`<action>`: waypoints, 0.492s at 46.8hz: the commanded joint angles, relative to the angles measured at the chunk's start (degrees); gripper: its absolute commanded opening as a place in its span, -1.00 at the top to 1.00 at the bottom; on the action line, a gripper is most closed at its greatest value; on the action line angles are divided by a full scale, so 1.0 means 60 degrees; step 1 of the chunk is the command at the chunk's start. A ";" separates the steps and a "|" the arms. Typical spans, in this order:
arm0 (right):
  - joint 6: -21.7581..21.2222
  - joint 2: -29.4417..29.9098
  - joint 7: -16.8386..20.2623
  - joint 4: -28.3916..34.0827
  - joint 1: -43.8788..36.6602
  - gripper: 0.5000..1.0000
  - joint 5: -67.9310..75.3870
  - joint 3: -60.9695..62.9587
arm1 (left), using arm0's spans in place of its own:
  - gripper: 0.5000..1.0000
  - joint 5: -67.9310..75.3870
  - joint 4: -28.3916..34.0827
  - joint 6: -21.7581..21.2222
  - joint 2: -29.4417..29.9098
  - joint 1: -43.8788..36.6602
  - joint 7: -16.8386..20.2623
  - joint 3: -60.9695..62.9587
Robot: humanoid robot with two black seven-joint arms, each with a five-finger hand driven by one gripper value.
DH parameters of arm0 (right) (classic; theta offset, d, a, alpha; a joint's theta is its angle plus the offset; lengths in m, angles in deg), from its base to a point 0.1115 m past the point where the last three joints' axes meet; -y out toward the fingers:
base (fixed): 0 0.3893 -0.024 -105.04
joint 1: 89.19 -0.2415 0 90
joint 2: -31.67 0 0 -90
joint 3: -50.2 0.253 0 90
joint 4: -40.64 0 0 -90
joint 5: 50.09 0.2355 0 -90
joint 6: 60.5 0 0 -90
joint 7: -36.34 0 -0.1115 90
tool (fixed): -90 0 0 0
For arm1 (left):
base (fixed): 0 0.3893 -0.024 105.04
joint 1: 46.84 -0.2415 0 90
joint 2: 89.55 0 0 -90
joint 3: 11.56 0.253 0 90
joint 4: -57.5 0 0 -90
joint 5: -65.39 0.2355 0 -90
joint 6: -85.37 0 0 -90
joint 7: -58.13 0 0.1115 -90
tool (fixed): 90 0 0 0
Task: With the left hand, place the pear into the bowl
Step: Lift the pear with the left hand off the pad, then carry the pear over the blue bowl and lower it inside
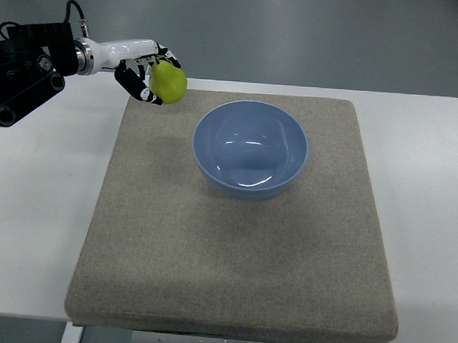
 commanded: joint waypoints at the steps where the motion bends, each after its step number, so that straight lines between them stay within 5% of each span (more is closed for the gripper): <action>1: 0.0000 0.0000 0.0001 0.0003 0.0013 -0.70 0.0000 0.0000 | 1.00 -0.0337 -0.0680 0.0000 0.0476 0.0245 -0.0002 -0.0068; 14: 0.0000 0.0000 0.0001 0.0003 -0.0002 -0.70 0.0000 0.0000 | 1.00 -0.1026 -0.3272 0.0161 0.1180 0.0319 -0.0017 0.0078; 23: 0.0000 0.0000 0.0001 0.0003 -0.0002 -0.70 0.0000 0.0000 | 1.00 -0.1012 -0.4094 0.0191 0.0815 0.0202 -0.0032 0.0078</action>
